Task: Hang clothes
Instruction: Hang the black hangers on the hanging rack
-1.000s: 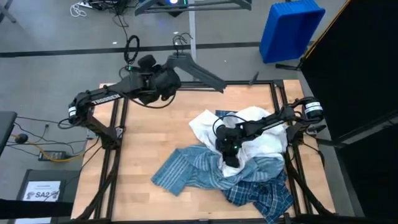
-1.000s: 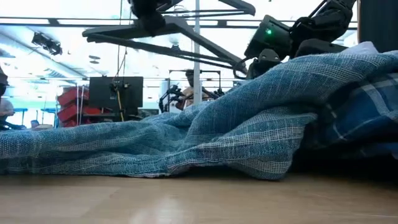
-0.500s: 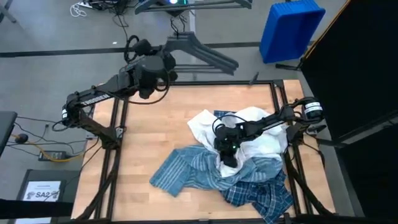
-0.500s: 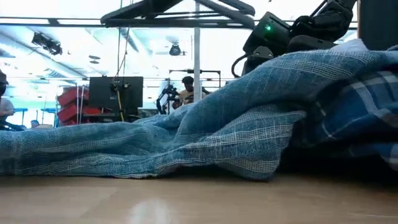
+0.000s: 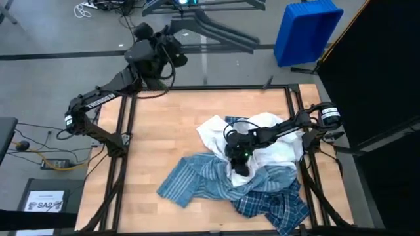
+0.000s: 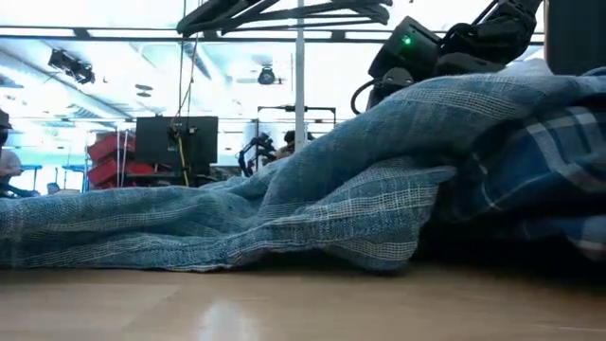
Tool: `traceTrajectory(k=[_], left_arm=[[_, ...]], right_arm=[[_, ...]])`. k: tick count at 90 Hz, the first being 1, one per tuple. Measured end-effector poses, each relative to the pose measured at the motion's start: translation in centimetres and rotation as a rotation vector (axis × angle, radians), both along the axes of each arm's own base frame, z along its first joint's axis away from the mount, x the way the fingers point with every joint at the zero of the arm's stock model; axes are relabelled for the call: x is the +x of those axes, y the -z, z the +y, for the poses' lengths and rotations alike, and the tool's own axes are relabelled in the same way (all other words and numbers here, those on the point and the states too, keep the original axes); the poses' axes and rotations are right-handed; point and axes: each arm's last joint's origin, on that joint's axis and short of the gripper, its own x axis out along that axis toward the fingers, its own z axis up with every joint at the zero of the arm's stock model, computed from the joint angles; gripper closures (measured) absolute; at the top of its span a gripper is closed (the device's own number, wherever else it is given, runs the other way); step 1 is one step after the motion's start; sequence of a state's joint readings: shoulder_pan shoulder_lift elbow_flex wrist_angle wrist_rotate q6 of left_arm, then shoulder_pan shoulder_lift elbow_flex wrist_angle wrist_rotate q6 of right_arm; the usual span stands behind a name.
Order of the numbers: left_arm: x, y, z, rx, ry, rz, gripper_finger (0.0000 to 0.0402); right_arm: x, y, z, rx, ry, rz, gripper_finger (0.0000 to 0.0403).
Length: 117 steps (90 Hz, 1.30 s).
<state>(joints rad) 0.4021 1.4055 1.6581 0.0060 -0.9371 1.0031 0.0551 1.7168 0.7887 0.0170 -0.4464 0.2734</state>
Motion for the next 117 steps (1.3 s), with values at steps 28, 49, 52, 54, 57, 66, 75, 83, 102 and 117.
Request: traceTrajectory(k=[28,49,52,54,57,66,75,83,102,117], left_arm=[[-1.3,-0.5,2.4,0.046,-0.016,-0.026,0.0349],[-2.2,-1.2,3.8,0.093,0.026,-0.07,0.0349],[-2.3,-1.6,4.1,0.103,0.033,-0.076,0.0349],[-2.3,-1.8,4.3,0.108,0.033,-0.081,0.0349],[-2.4,-2.0,4.7,0.114,0.027,-0.086,0.0349],[-2.2,-3.0,5.9,0.127,0.029,-0.083,0.0349],[-1.5,-3.8,7.1,0.124,0.058,-0.076,0.0349],[-0.8,-4.6,8.2,0.133,0.078,-0.07,0.0349],[1.1,-5.5,10.3,0.124,0.086,-0.04,0.0349],[2.3,-5.4,11.2,0.144,0.077,0.006,0.0349]], right_arm=[[0.8,-0.5,-1.5,-0.083,-0.02,-0.142,0.0365],[1.3,-1.0,-3.8,-0.087,0.044,-0.191,0.0362],[1.4,-1.2,-4.0,-0.086,0.051,-0.197,0.0361],[1.5,-1.3,-4.2,-0.087,0.056,-0.204,0.036],[1.6,-1.4,-4.4,-0.09,0.062,-0.214,0.0359],[2.0,-2.0,-5.0,-0.096,0.078,-0.258,0.0357],[2.1,-2.2,-5.5,-0.1,0.094,-0.291,0.036],[2.2,-2.3,-5.9,-0.101,0.106,-0.299,0.0364],[2.1,-2.3,-6.2,-0.09,0.126,-0.291,0.0369],[2.1,-2.2,-6.2,-0.079,0.134,-0.273,0.0366]])
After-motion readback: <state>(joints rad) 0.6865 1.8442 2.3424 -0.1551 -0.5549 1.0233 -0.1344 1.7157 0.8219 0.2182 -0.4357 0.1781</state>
